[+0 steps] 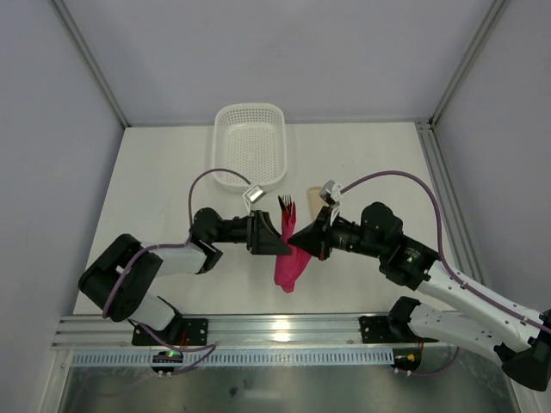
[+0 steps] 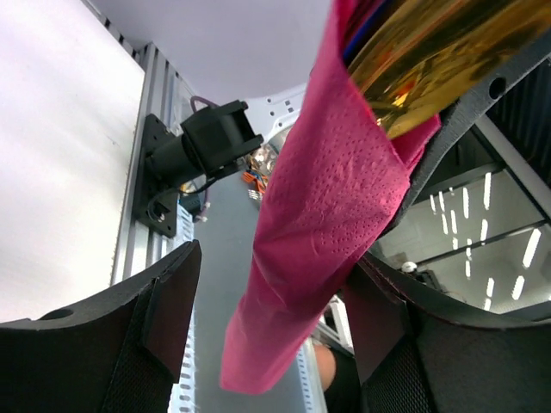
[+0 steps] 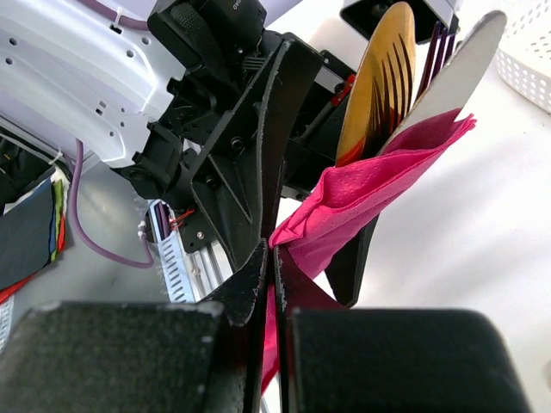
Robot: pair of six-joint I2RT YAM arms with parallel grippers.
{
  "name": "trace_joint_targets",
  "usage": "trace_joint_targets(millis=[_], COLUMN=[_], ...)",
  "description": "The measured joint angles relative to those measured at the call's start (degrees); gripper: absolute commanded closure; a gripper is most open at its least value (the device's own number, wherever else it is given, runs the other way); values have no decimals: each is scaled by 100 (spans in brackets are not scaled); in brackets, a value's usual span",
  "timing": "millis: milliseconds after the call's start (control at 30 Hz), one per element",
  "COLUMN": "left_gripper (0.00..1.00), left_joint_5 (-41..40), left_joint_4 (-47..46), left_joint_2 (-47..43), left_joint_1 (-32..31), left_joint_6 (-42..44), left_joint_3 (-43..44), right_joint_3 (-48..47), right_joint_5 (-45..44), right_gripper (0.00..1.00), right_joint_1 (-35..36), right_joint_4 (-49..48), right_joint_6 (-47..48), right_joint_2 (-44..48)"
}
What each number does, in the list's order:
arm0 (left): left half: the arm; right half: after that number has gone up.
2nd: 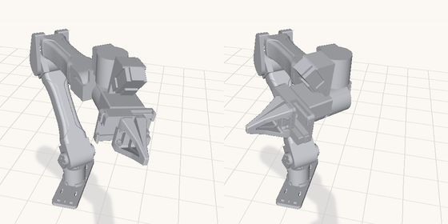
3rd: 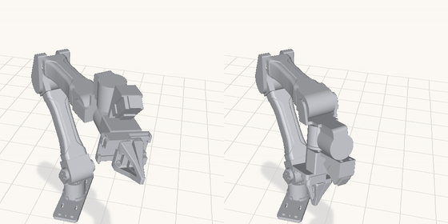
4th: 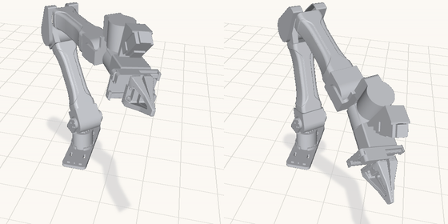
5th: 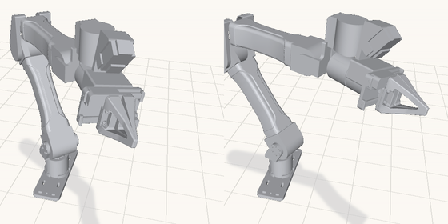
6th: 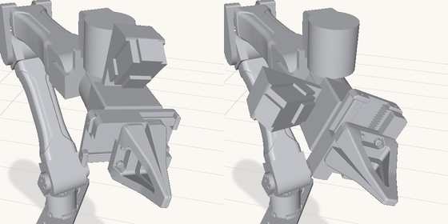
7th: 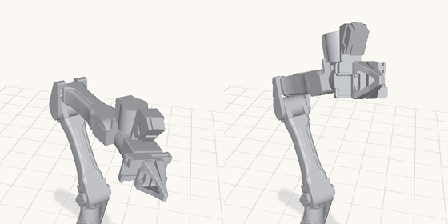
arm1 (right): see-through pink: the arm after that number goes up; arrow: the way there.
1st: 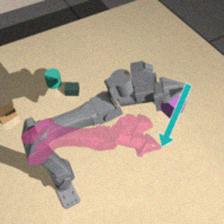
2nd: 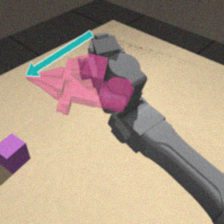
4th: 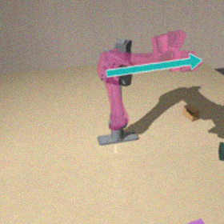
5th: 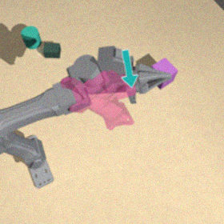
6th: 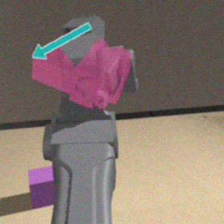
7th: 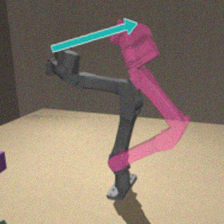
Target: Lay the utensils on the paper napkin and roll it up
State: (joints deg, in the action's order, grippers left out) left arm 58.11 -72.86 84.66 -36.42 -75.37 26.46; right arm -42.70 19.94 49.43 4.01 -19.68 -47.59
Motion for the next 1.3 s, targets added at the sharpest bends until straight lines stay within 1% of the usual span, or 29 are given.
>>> trace_joint_targets(millis=[200, 300, 367, 500, 533, 633, 800, 833, 900, 933, 967, 1033, 1067, 1133, 1167, 1233, 1300], left_gripper=[36, 41, 48, 57, 62, 70, 79, 83, 87, 93, 100, 100, 100, 100, 100, 100, 100], left_joint_5=[70, 98, 114, 151, 151, 153, 151, 149, 149, 146, 144, 129, 127, 96, 76, -13, -149], left_joint_4=[-109, -118, -125, -140, -142, -149, -155, -155, -153, -151, -146, -142, -142, -105, -76, 251, 892], left_joint_2=[216, 205, 181, 138, 138, 125, 109, 109, 109, 109, 107, 107, 107, 83, 61, -94, -330], left_joint_1=[-28, -33, -33, -33, -33, -33, -33, -33, -33, -33, -31, -31, -31, -31, -31, -31, -33], left_joint_6=[-374, -393, -398, -413, -424, -466, -518, -522, -520, -511, -501, -446, -407, -271, -186, 140, 621], left_joint_3=[0, 0, 0, 0, 0, 0, 0, 0, 0, 0, 0, 0, 0, 0, 0, 0, 33], right_joint_3=[76, 92, 116, 146, 146, 146, 146, 146, 146, 146, 146, 146, 146, 136, 118, -4, -166], right_joint_5=[4, 9, 9, 2, -7, -70, -240, -273, -356, -396, -442, -568, -636, -833, -933, -1215, -1526], right_gripper=[96, 96, 96, 96, 96, 96, 96, 96, 95, 95, 93, 88, 82, 75, 65, 59, 57], right_joint_1=[0, 0, 0, 0, 0, 0, 0, 0, 0, 0, 0, 9, 11, 11, 11, 15, 15], right_joint_4=[28, 20, -4, -15, -13, -7, 28, 46, 103, 109, 118, 131, 131, 173, 216, 439, 673], right_joint_6=[-4, -13, -17, -17, -17, -17, -15, -17, -17, -17, -20, -42, -50, -90, -118, -168, -192], right_joint_2=[7, 9, 9, 11, 11, 11, 11, 9, 7, 2, -4, -4, -4, -9, -17, -63, -96])
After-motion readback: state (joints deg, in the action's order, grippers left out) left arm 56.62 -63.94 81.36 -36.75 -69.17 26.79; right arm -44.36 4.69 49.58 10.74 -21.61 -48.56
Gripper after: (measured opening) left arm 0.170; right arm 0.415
